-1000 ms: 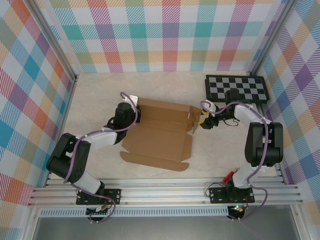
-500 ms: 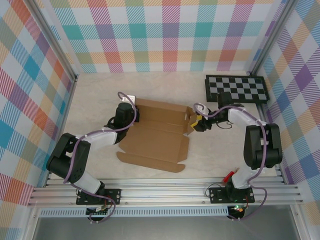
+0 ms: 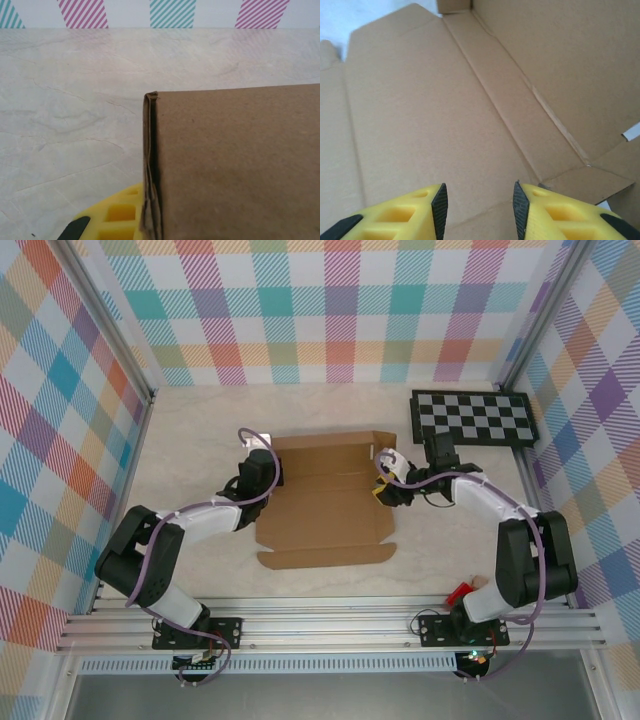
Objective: Fold the paper box
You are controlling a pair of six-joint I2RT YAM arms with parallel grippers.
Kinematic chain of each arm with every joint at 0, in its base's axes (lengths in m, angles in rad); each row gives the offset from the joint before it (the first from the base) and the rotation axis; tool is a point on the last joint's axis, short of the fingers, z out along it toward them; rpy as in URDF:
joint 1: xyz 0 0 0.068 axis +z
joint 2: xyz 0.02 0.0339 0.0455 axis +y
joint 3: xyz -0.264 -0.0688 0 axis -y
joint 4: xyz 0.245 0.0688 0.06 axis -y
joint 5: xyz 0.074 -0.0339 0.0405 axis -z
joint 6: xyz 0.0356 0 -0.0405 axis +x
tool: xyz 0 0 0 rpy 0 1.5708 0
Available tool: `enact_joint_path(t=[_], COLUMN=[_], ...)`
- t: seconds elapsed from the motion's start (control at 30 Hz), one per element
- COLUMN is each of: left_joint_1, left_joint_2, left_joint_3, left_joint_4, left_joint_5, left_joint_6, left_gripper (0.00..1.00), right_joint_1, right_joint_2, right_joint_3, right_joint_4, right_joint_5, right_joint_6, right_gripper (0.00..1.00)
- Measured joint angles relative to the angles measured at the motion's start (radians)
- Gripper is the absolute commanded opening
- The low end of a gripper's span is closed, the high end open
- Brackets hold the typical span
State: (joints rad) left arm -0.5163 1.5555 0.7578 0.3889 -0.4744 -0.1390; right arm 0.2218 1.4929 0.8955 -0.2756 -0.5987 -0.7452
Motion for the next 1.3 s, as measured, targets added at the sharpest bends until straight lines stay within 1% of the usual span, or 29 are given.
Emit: enact_joint_path(t=[0.07, 0.13, 0.17, 0.23, 0.27, 0.33, 0.43, 0.47, 0.57, 0.73, 0.9, 1.03, 1.3], left_joint_1=[-0.002, -0.002, -0.002, -0.002, -0.002, -0.002, -0.002, -0.002, -0.002, -0.002, -0.002, -0.002, -0.002], left_joint_2=[0.000, 0.000, 0.000, 0.000, 0.000, 0.000, 0.000, 0.000, 0.000, 0.007, 0.011, 0.018, 0.023], left_joint_3=[0.000, 0.000, 0.000, 0.000, -0.001, -0.003, -0.003, -0.003, -0.003, -0.003, -0.003, -0.003, -0.003], left_joint_4=[0.003, 0.004, 0.004, 0.004, 0.004, 0.004, 0.005, 0.005, 0.005, 0.007, 0.010, 0.013, 0.013], left_joint_5=[0.001, 0.001, 0.002, 0.003, 0.005, 0.009, 0.010, 0.010, 0.019, 0.047, 0.066, 0.072, 0.072], left_joint_6=[0.000, 0.004, 0.009, 0.020, 0.026, 0.039, 0.054, 0.056, 0.060, 0.065, 0.075, 0.080, 0.080], left_gripper=[0.00, 0.00, 0.00, 0.00, 0.00, 0.00, 0.00, 0.00, 0.00, 0.00, 0.00, 0.00, 0.00], right_joint_1=[-0.011, -0.050, -0.077, -0.148, -0.199, -0.264, -0.318, -0.324, -0.327, -0.326, -0.294, -0.250, -0.188], right_joint_2=[-0.003, -0.019, -0.031, -0.060, -0.071, -0.074, -0.051, -0.044, -0.016, 0.133, 0.225, 0.261, 0.269], right_joint_3=[-0.006, -0.006, -0.006, -0.005, 0.006, 0.049, 0.151, 0.174, 0.206, 0.270, 0.294, 0.334, 0.377], right_joint_4=[0.027, 0.040, 0.044, 0.047, 0.027, -0.033, -0.135, -0.148, -0.156, -0.189, -0.226, -0.248, -0.309], right_joint_5=[0.048, 0.057, 0.050, 0.000, -0.042, -0.105, -0.174, -0.177, -0.146, -0.108, -0.093, -0.094, -0.111], right_joint_6=[0.036, 0.051, 0.052, 0.034, 0.002, -0.068, -0.166, -0.186, -0.239, -0.323, -0.388, -0.424, -0.486], right_gripper=[0.44, 0.51, 0.52, 0.54, 0.55, 0.55, 0.55, 0.55, 0.55, 0.55, 0.56, 0.56, 0.55])
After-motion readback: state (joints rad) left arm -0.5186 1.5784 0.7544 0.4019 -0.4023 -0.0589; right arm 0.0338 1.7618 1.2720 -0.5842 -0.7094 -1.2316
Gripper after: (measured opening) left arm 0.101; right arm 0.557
